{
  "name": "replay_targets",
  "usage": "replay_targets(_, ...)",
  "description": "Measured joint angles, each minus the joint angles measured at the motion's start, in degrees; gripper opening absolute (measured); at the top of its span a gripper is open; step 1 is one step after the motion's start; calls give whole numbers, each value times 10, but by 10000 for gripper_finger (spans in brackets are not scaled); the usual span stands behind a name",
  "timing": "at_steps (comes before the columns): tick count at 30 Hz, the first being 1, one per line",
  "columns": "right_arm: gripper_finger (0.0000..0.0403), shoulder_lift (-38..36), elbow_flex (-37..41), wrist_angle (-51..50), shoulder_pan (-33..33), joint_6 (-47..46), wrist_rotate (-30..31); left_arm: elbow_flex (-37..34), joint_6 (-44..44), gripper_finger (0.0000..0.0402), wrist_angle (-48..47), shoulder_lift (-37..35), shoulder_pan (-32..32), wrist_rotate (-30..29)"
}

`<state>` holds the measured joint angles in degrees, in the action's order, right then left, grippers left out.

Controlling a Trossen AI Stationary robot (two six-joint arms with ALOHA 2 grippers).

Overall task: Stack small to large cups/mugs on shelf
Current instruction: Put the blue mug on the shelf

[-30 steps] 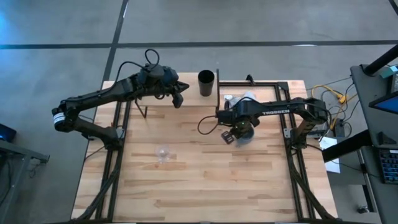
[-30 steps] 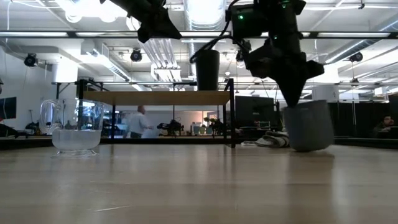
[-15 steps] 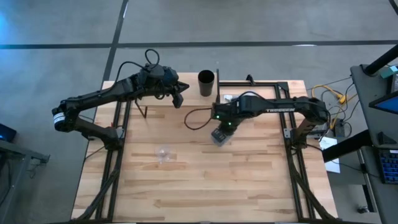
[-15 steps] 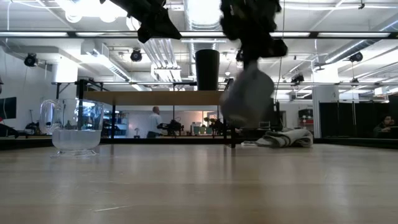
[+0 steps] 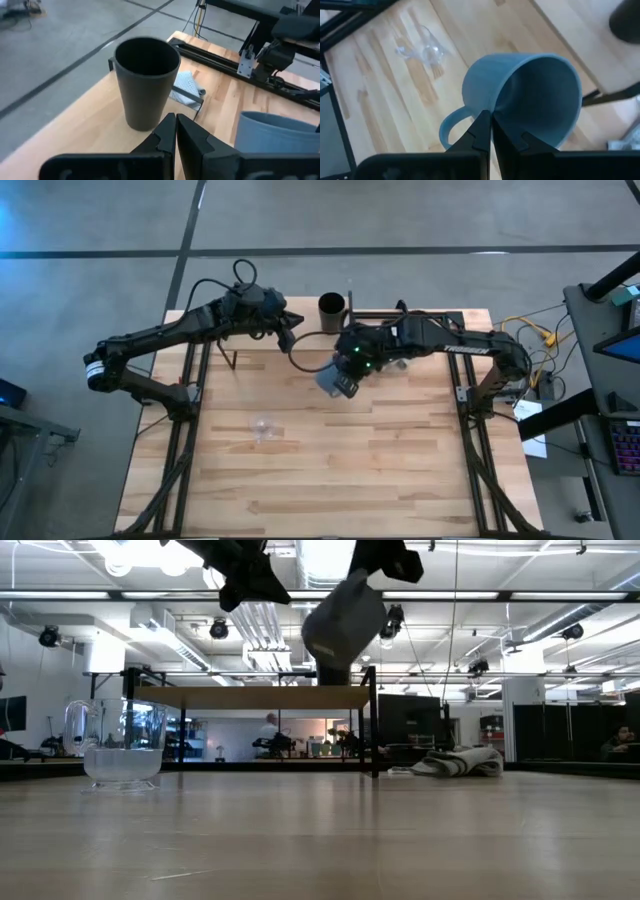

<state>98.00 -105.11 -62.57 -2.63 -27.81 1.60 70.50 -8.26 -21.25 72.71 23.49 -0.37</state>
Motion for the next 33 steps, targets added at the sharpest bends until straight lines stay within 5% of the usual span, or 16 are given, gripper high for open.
replay_targets(16, 8, 103, -137, -27, 1, 113, 2, -9, -36, 0, -73, 0, -18, 1)
replay_targets(21, 8, 138, -137, -99, 23, 76, 32, -30, -63, 0, -73, 0, -32, 1)
replay_targets(33, 8, 206, -125, -73, 41, 69, 46, -98, -110, 0, -62, 0, -53, 2)
